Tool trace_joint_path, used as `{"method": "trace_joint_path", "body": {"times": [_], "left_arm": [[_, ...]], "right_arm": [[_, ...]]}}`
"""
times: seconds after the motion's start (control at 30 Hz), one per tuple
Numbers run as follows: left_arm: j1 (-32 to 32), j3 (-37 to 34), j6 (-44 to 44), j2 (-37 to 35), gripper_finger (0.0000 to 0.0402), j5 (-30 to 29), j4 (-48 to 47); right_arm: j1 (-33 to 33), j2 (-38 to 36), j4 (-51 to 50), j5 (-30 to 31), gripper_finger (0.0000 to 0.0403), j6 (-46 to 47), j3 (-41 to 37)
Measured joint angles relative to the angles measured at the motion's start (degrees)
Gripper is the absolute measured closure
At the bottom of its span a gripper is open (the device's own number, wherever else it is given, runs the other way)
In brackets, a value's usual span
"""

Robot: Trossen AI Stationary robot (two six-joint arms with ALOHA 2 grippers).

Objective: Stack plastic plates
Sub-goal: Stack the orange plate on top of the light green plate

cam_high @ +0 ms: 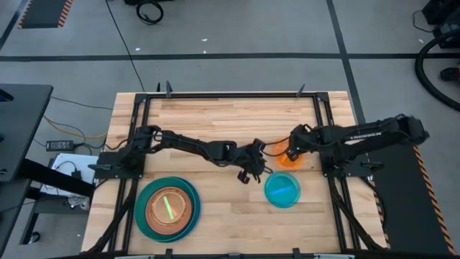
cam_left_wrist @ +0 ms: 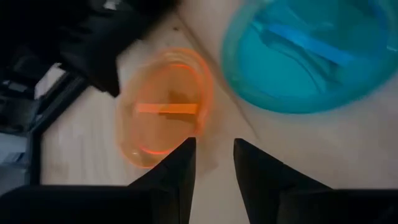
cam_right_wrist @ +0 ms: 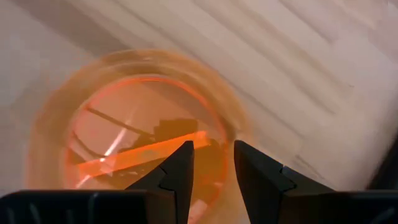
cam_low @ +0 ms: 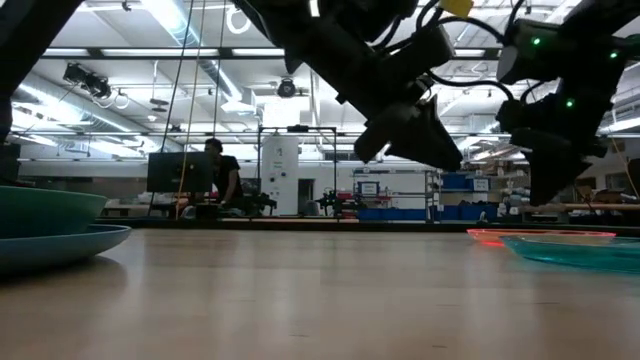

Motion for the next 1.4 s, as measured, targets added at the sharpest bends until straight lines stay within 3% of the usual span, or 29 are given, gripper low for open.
{"method": "trace_joint_path", "body": {"times": [0.23,0.43,0.77,0.87,1.03,1.27,1.4], "left_arm": [[2.4,0.0,-6.2,0.0,0.0285,0.2,-1.1],[3.2,0.0,-11.9,0.0,0.0285,0.2,-6.1],[-0.9,0.0,-12.9,0.0,0.0285,0.2,-16.2],[-2.8,0.0,-13.0,0.0,0.0285,0.2,-18.4],[-5.2,0.0,-14.2,0.0,0.0285,0.2,-21.2],[-7.5,0.1,-17.9,0.0,0.0285,-3.0,-29.5],[-8.2,0.1,-21.2,0.0,0.0285,-4.1,-33.4]], "right_arm": [[-7.4,0.0,0.1,-0.6,0.0278,-4.2,0.0],[-13.9,0.0,3.0,-5.1,0.0278,-7.9,-0.1],[-21.0,0.2,3.2,-4.9,0.0278,-7.6,-0.1],[-21.4,1.0,3.2,-5.2,0.0278,-7.6,-0.1],[-20.6,4.2,8.4,-12.5,0.0278,-11.1,-0.1],[-15.9,9.5,10.8,-20.6,0.0278,-12.7,-0.1],[-12.5,12.6,10.8,-21.5,0.0278,-12.5,-0.1]]}}
